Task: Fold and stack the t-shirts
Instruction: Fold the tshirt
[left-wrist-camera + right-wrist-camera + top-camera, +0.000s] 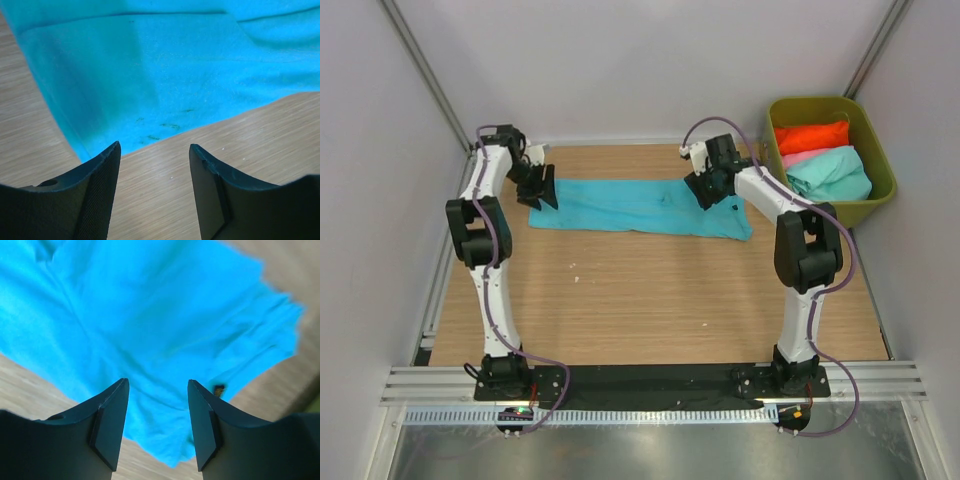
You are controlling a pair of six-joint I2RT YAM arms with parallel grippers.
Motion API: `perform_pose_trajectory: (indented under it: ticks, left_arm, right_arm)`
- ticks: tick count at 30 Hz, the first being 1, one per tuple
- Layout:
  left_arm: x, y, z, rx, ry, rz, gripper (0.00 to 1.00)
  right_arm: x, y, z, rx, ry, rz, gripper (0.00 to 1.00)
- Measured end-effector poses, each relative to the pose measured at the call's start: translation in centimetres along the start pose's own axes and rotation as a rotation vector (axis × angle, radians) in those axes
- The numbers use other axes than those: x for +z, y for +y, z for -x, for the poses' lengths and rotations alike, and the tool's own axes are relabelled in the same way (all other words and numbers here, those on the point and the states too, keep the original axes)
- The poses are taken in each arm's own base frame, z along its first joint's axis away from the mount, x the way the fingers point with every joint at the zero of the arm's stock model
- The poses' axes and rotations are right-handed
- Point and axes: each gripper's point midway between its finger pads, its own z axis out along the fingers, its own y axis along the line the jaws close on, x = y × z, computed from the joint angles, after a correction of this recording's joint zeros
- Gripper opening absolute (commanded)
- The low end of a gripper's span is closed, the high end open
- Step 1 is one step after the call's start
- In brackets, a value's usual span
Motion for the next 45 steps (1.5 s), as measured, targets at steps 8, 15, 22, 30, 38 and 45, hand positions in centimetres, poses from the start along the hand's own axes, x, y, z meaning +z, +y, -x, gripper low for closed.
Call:
perform_pose_trajectory:
  ticks: [8,15,22,30,38,45]
  left_arm:
    - [3.3,0.8,-1.4,-0.022,0.076,-0.012,0.58]
    - [4.1,1.2,-1.2,-0.012,0.085,0.02,0.58]
    - [4.3,1.4,-1.4,-0.005,0.094,0.043,0.57]
    - [3.8,1.2,-3.6,-0.009,0.134,0.073,0.55]
    - [2.5,-1.6,-11.3,0.008,0.293,0.107,0.56]
    - [-0.4,-6.9,-15.4,0.147,0.32,0.134,0.57]
  right_arm:
    - [0.8,2.7,-5.1,0.144,0.122,0.103,0.57]
    - [1.5,1.0,-4.6,0.24,0.108,0.08,0.57]
    - [5.2,1.3,-6.1,0.272,0.175,0.094,0.57]
    - [8.2,-1.0,-2.1,0.282,0.107,0.049,0.6]
    - [11.1,-3.6,1.6,0.288,0.016,-0.014,0.64]
    - [11.7,-5.6,4.5,0.279,-0.063,-0.102,0.67]
